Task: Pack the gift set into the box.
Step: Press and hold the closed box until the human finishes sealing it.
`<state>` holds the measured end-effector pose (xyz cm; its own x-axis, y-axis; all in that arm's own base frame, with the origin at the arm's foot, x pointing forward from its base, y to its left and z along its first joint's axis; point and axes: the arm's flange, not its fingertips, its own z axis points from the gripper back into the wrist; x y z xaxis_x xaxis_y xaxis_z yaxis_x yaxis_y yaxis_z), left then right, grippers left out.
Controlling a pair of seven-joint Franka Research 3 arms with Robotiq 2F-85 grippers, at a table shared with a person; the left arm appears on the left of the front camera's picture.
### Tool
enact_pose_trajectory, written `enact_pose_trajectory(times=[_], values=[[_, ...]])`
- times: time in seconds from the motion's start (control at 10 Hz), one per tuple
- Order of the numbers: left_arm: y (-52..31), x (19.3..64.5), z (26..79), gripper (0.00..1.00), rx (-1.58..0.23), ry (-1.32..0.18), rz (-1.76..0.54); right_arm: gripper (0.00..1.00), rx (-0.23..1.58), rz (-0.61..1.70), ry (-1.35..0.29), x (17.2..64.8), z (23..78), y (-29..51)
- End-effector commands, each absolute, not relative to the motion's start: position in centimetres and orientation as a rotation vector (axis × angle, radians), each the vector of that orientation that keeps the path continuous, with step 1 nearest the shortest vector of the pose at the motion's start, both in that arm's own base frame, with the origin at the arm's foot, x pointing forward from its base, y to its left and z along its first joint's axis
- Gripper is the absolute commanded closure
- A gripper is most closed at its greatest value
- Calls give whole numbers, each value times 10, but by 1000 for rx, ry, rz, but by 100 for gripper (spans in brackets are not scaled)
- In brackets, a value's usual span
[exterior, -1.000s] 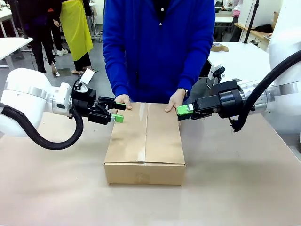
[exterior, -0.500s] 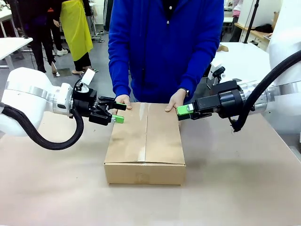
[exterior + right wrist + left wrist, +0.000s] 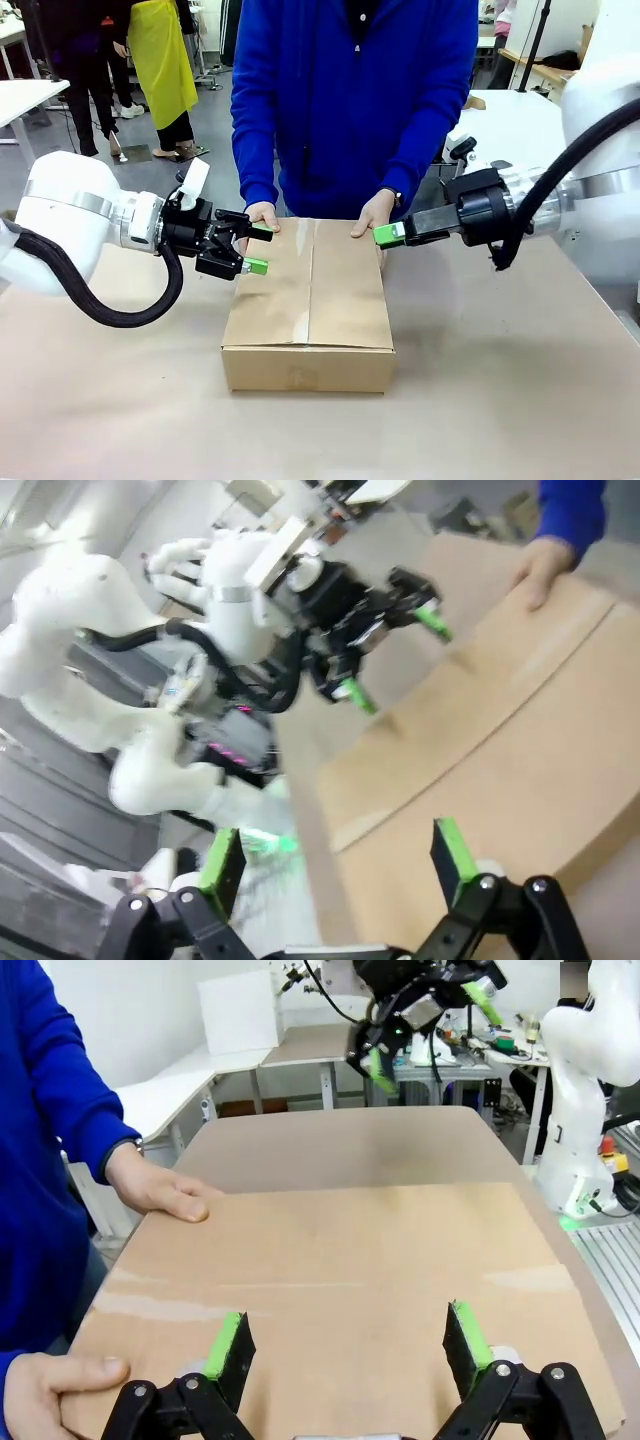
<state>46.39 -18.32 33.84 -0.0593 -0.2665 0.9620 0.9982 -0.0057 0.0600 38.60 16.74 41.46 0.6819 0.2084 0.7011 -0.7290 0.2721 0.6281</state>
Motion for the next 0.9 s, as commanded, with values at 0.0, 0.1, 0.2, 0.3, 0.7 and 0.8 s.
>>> enact_pose_trajectory(times=[0.0,0.1,0.2,0.3,0.7,0.8], values=[[-186,463,332,0,-935,-1073,-1356,0,987,761,-727,410,397,188],[-189,463,333,0,-938,-1075,-1352,0,964,834,-786,412,394,193],[-190,464,332,0,-937,-1073,-1348,0,959,916,-824,418,389,197],[-192,466,329,0,-947,-1059,-1349,0,1008,996,-872,426,380,198],[-199,474,323,0,-953,-1018,-1319,0,1144,1225,-789,453,325,204],[-199,475,325,0,-959,-1016,-1328,0,1079,1246,-792,455,322,208]])
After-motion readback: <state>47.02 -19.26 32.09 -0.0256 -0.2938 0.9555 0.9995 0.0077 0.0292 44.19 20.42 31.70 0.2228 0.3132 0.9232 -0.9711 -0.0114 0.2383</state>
